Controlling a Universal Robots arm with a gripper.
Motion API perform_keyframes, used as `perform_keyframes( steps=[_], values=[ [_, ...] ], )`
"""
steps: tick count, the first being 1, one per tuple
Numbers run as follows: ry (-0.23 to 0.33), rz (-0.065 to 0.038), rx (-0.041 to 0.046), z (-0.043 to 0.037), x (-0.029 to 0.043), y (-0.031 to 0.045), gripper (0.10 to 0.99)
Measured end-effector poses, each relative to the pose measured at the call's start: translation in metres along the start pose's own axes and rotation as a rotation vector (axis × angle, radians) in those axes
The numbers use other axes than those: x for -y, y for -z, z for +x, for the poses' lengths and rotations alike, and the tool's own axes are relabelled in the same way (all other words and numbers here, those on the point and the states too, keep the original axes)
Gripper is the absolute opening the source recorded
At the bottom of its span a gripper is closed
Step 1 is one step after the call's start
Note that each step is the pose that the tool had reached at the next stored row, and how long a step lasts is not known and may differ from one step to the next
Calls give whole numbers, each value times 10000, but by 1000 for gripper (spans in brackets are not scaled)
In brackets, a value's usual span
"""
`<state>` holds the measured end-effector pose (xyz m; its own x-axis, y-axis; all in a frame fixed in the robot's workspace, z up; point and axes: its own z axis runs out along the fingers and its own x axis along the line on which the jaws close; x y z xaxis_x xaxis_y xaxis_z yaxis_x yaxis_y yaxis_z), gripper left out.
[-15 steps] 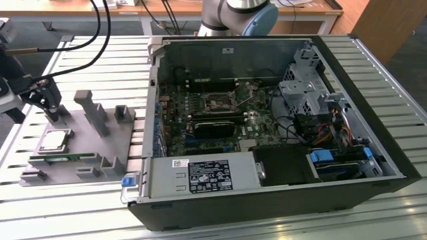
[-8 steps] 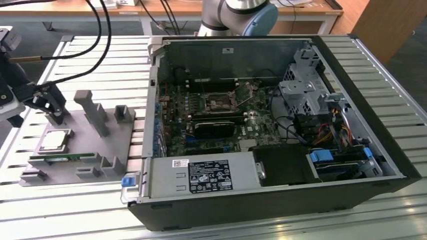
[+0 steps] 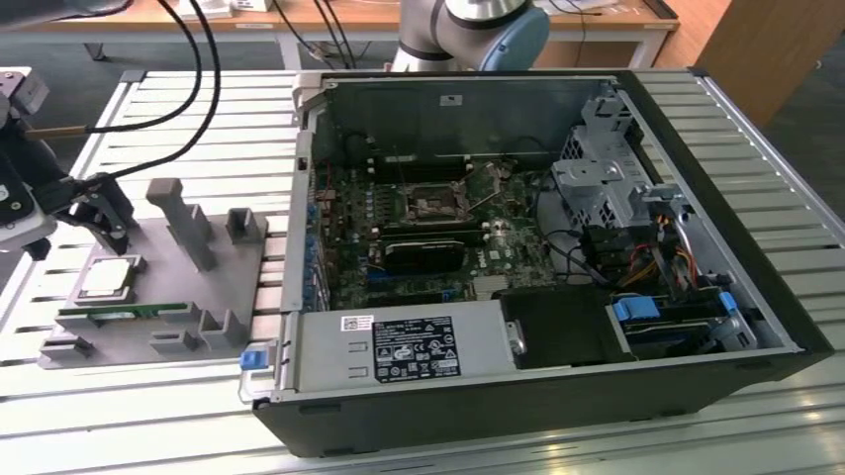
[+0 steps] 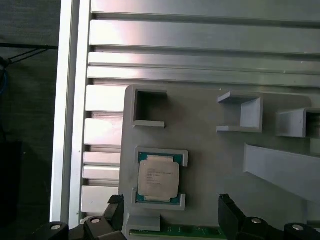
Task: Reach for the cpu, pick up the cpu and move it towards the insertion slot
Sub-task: 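Pick up the cpu and move it towards the insertion slot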
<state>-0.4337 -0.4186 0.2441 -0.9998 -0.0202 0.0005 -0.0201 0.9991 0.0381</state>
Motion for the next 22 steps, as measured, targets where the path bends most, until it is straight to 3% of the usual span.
perform_keyframes(
  steps=[22],
  values=[
    [1,5,0,26,23,-401,835]
  ],
)
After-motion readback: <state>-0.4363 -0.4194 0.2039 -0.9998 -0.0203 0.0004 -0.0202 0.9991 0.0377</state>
